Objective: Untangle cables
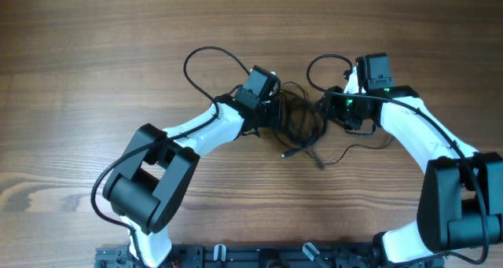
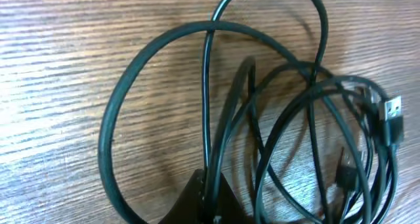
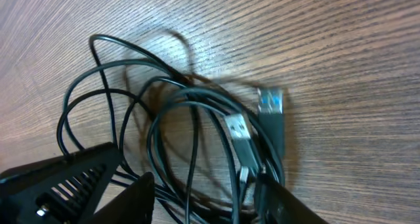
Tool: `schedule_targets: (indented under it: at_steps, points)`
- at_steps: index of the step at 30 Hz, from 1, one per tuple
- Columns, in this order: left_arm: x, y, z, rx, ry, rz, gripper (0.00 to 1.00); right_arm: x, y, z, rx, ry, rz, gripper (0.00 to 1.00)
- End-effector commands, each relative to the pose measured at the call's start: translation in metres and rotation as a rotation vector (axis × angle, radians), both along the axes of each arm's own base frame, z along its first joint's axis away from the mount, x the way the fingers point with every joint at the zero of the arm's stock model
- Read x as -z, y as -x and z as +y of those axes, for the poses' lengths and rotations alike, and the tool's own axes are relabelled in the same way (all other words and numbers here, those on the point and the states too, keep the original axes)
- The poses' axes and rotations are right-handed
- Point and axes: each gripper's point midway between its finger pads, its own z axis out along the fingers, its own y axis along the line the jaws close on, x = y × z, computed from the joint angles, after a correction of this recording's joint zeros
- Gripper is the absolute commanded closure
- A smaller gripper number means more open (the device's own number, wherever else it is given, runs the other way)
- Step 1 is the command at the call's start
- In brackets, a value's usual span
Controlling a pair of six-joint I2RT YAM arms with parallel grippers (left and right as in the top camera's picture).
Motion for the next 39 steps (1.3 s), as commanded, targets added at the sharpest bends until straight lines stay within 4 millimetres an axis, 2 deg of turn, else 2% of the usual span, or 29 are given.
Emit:
schedule_targets:
  at_steps: [1,4,6,7,8,9,10,11,13,14,17,22,24,25,27,31,35,39]
  points:
    - [-0.058,-0.014,0.002,-0.008,0.055,-0.132,0.96,-0.007,-0.002,0.003,-0.007,-0.012,-0.030,0.66]
    - [-0.142,-0.019,0.010,0.031,0.121,-0.329,0.96,-0.007,0.002,0.006,-0.018,-0.025,-0.019,0.65]
    - [-0.182,-0.018,0.019,0.048,0.143,-0.433,0.96,-0.010,0.004,0.013,-0.036,-0.061,-0.013,0.59]
    - [-0.200,-0.017,0.024,0.057,0.149,-0.480,0.96,-0.010,0.005,0.015,-0.040,-0.068,-0.011,0.50]
    - [-0.225,-0.014,0.031,0.070,0.156,-0.553,0.96,-0.010,0.005,0.017,-0.045,-0.067,-0.012,0.37]
    - [-0.244,-0.011,0.038,0.076,0.160,-0.607,0.96,-0.010,0.006,0.019,-0.049,-0.067,-0.012,0.33]
    - [-0.264,-0.007,0.045,0.081,0.163,-0.663,0.96,-0.010,0.007,0.022,-0.057,-0.068,-0.014,0.24]
    - [-0.287,-0.001,0.058,0.057,0.177,-0.717,0.96,-0.010,0.007,0.024,-0.059,-0.070,-0.011,0.22]
    - [-0.305,0.005,0.074,0.027,0.183,-0.750,0.96,-0.011,0.010,0.032,-0.052,-0.079,0.002,0.16]
    - [-0.303,0.007,0.077,0.023,0.175,-0.738,0.96,-0.011,0.010,0.035,-0.053,-0.082,0.001,0.14]
    - [-0.274,0.010,0.084,0.019,0.117,-0.635,0.96,-0.013,0.010,0.046,-0.084,-0.086,-0.017,0.12]
    - [-0.214,0.010,0.084,0.030,0.032,-0.445,0.96,-0.013,0.015,0.057,-0.117,-0.086,-0.017,0.10]
    - [-0.184,0.007,0.083,0.001,0.014,-0.343,0.96,-0.013,0.015,0.061,-0.125,-0.085,-0.023,0.10]
    - [-0.175,0.007,0.083,-0.014,0.011,-0.308,0.96,-0.014,0.015,0.061,-0.126,-0.085,-0.024,0.10]
    - [-0.143,0.007,0.083,-0.046,-0.012,-0.200,0.96,-0.013,0.015,0.059,-0.123,-0.078,-0.025,0.10]
    - [-0.088,0.016,0.079,-0.057,-0.070,-0.025,0.96,-0.004,0.010,0.042,-0.081,0.028,-0.033,0.10]
    - [-0.067,0.022,0.077,-0.043,-0.094,0.038,0.96,0.001,0.010,0.029,-0.051,0.104,-0.028,0.10]
    - [-0.067,0.022,0.077,-0.043,-0.094,0.037,0.96,0.006,0.013,0.028,-0.047,0.104,-0.022,0.10]
